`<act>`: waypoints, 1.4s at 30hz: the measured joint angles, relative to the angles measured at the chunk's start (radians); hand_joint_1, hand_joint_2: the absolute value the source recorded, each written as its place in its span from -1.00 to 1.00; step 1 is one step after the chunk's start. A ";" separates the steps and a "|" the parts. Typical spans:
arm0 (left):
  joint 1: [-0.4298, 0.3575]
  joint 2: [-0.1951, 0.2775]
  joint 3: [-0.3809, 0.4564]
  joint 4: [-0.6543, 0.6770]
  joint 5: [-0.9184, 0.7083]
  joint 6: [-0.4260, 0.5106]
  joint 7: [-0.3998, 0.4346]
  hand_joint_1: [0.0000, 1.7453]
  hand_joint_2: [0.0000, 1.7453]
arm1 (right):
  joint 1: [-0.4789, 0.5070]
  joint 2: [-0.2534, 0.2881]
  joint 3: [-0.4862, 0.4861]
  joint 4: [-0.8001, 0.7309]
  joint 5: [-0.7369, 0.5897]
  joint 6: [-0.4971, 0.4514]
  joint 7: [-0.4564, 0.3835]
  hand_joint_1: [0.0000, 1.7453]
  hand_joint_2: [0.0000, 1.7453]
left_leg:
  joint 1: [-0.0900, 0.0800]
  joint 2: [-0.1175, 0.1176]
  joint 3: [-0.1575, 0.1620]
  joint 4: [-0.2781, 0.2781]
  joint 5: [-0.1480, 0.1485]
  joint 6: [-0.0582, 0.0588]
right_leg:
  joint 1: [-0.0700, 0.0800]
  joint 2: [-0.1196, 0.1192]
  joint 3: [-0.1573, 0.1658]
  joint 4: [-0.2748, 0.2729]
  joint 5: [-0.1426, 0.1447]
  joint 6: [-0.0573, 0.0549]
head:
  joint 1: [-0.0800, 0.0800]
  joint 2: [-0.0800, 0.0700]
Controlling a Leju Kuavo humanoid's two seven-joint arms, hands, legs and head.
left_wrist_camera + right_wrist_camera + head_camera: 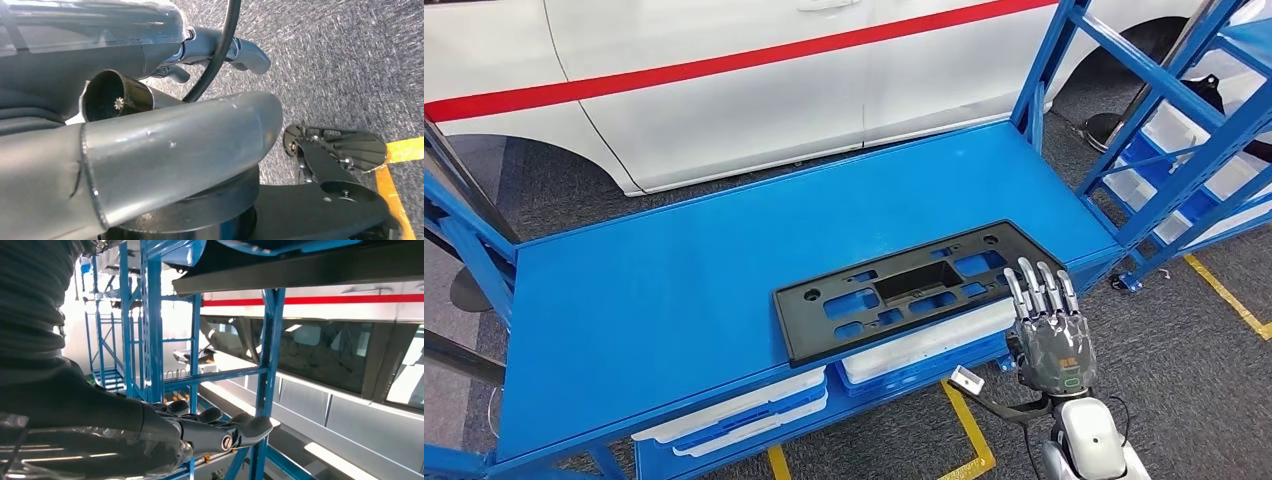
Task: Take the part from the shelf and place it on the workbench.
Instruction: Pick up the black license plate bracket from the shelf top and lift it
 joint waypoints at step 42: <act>-0.001 0.004 0.005 0.000 -0.019 -0.018 -0.022 -1.00 -1.00 | -0.010 0.035 0.288 0.240 -0.027 0.003 -0.087 -1.00 1.00 | 0.001 -0.001 0.017 -0.017 0.001 0.013 | 0.008 0.002 0.008 -0.003 -0.004 -0.004 | 0.001 0.000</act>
